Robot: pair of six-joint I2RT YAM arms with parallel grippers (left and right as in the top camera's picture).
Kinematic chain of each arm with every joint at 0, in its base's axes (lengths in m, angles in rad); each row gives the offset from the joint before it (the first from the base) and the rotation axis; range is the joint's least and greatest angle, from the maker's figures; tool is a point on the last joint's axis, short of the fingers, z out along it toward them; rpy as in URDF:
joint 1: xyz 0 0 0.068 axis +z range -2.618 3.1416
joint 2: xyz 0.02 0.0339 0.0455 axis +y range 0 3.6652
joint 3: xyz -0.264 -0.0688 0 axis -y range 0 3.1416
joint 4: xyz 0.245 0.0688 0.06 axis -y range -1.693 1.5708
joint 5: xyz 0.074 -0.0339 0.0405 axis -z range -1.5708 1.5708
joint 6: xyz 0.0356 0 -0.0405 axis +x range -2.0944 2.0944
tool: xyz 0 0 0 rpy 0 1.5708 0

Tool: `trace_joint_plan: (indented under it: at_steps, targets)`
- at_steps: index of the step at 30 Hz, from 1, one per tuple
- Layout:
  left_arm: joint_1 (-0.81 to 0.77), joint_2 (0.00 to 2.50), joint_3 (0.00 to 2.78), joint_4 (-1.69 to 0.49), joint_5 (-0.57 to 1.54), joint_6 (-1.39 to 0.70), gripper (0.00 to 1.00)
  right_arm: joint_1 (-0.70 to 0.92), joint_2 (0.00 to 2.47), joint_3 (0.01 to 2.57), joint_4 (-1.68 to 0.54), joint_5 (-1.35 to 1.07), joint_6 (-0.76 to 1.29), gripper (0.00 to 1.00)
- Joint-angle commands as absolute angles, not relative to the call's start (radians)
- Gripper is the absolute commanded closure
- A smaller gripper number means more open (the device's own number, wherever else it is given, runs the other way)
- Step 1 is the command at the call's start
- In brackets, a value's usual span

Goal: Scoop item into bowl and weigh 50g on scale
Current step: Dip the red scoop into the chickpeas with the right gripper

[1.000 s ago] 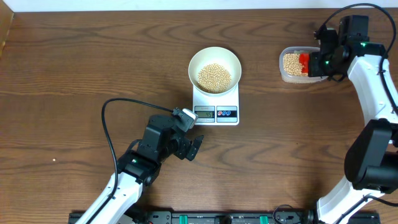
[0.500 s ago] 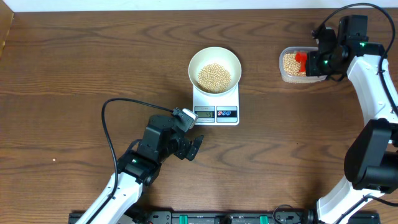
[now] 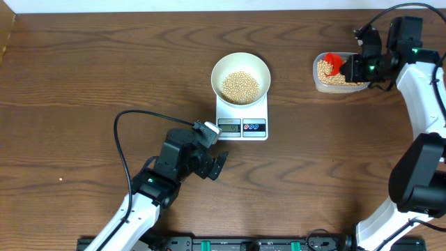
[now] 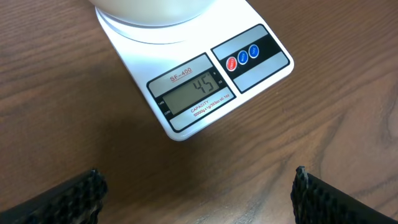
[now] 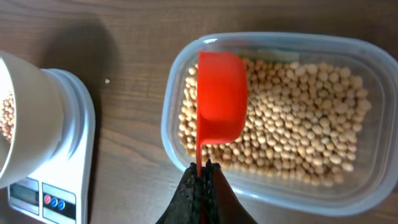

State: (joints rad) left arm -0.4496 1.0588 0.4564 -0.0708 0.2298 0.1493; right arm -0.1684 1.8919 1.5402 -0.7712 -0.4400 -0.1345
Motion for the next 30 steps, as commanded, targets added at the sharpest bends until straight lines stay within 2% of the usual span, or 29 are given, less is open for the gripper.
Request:
trace_joint_plan:
  at_steps: [1,10,18,30]
  targets:
    - [-0.448,1.065,0.458,-0.07,0.216,0.137,0.03,-0.211,1.903,1.556,-0.789,-0.479,-0.12,0.99]
    - [-0.448,1.065,0.458,-0.07,0.216,0.136,0.03,-0.284,1.862,1.556,-0.828,-0.519,-0.121,0.99]
    - [-0.448,1.065,0.458,-0.07,0.216,0.136,0.03,-0.287,1.859,1.556,-0.826,-0.727,-0.136,0.99]
    - [-0.448,1.065,0.458,-0.07,0.216,0.137,0.03,-0.287,1.858,1.557,-0.82,-0.804,-0.135,0.99]
